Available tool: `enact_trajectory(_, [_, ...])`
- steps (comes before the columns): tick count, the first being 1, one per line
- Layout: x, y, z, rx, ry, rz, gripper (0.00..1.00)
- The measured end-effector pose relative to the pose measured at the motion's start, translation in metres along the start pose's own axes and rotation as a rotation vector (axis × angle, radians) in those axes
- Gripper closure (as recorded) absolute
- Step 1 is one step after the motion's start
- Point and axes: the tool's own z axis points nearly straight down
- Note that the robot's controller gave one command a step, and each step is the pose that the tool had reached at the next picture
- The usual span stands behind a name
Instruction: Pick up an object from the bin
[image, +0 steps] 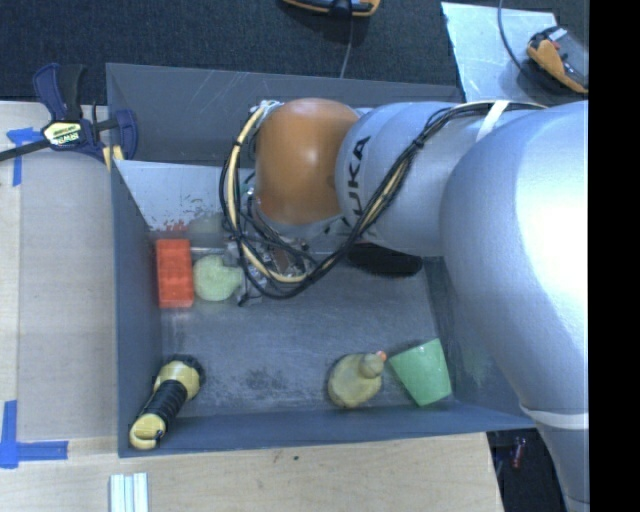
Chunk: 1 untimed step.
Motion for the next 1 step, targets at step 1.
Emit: enact_trajectory(1, [0.0010, -0.0001, -0.0203, 0.000, 0.005, 0.000, 1.00])
